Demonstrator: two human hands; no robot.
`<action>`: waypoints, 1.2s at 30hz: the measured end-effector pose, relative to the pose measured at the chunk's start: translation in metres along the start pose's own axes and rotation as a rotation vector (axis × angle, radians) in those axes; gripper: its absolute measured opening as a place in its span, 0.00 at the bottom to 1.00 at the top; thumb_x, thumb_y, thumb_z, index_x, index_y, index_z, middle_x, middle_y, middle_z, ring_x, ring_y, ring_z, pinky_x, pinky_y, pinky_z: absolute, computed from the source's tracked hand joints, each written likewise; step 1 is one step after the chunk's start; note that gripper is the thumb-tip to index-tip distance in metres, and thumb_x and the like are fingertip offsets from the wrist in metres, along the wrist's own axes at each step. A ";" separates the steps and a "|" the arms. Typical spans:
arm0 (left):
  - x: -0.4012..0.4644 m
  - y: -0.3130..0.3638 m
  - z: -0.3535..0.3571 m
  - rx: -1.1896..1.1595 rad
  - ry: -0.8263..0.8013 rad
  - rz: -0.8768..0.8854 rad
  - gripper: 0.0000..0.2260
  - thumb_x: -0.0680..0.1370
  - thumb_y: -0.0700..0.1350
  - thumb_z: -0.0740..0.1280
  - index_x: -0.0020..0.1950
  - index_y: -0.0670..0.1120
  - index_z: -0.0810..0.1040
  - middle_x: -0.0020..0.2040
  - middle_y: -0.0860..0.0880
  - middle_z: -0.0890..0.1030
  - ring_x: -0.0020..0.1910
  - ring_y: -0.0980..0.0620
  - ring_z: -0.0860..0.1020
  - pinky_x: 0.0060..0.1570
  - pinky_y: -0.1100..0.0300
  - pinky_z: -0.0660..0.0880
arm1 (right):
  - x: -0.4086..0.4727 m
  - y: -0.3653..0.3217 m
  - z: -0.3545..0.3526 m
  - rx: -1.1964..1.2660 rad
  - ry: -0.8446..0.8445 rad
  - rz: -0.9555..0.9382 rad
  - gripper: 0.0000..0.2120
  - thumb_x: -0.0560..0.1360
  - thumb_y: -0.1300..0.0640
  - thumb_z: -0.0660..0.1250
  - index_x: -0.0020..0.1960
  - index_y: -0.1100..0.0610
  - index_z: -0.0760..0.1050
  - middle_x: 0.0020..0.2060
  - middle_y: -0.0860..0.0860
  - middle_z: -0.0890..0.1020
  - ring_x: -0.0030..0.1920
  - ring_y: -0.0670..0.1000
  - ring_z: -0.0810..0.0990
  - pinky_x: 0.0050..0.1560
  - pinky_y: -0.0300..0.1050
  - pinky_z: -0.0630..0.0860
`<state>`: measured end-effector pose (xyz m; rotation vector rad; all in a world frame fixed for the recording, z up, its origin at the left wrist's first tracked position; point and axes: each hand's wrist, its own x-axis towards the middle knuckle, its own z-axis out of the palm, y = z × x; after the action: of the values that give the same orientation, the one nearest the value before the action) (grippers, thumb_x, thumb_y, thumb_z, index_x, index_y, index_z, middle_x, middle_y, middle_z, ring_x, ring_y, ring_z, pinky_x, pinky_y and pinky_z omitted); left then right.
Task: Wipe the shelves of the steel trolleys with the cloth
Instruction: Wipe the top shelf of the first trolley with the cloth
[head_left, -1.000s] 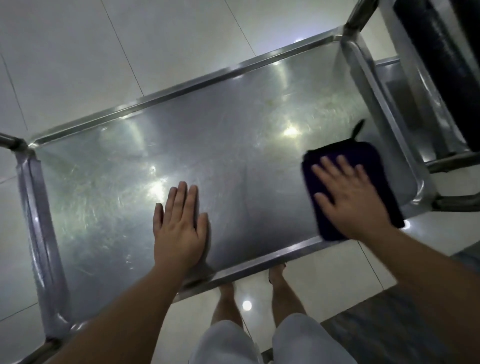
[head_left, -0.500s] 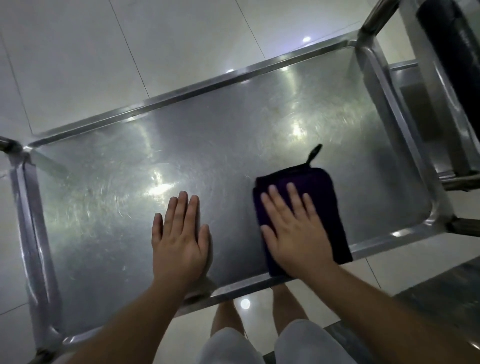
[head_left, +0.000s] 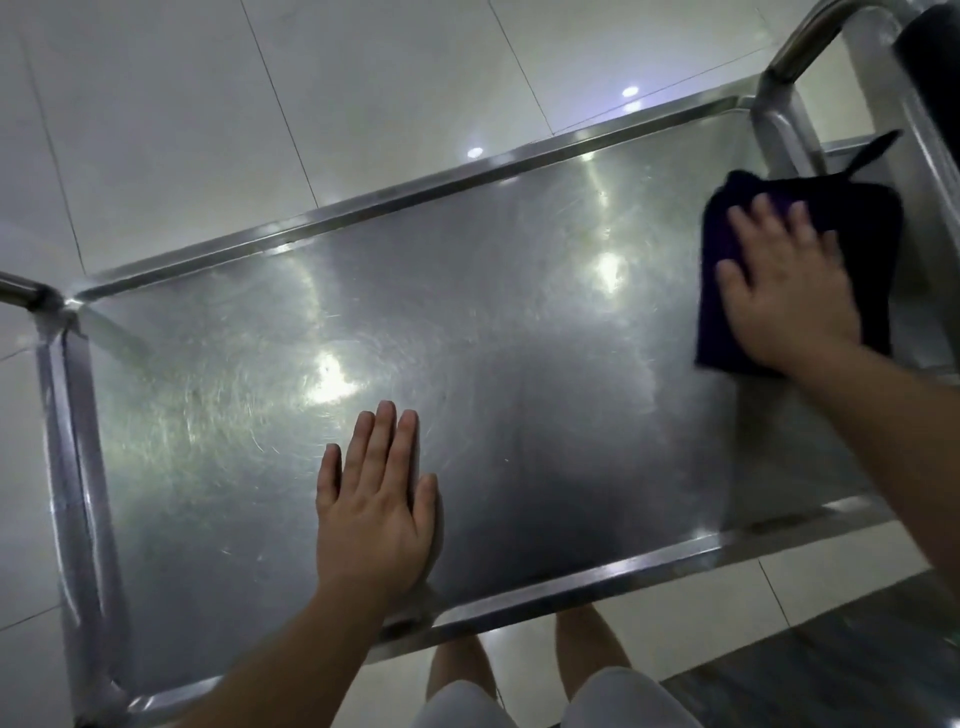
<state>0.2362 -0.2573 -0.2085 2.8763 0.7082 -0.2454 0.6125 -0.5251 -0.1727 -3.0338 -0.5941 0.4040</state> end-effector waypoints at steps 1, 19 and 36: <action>0.000 0.000 0.000 0.005 -0.002 -0.001 0.28 0.86 0.58 0.45 0.87 0.53 0.47 0.87 0.52 0.46 0.85 0.51 0.47 0.81 0.43 0.46 | 0.005 0.004 -0.002 -0.003 0.003 0.029 0.34 0.81 0.38 0.41 0.85 0.48 0.49 0.84 0.50 0.51 0.83 0.58 0.48 0.81 0.61 0.45; 0.003 -0.003 0.005 0.017 -0.008 -0.002 0.29 0.86 0.59 0.47 0.86 0.53 0.50 0.87 0.51 0.48 0.85 0.49 0.49 0.81 0.41 0.48 | -0.003 -0.230 0.032 -0.046 -0.063 -0.727 0.30 0.84 0.37 0.42 0.84 0.43 0.47 0.84 0.43 0.48 0.83 0.50 0.42 0.82 0.56 0.40; 0.003 -0.006 0.006 0.005 -0.042 -0.013 0.30 0.85 0.61 0.47 0.86 0.53 0.51 0.87 0.51 0.49 0.85 0.48 0.50 0.81 0.40 0.49 | 0.030 -0.130 0.003 -0.007 -0.001 -0.115 0.33 0.83 0.39 0.41 0.85 0.49 0.45 0.84 0.48 0.47 0.83 0.59 0.44 0.81 0.62 0.43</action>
<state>0.2352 -0.2524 -0.2154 2.8628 0.7196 -0.3088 0.5909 -0.3934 -0.1735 -2.9869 -0.7670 0.3993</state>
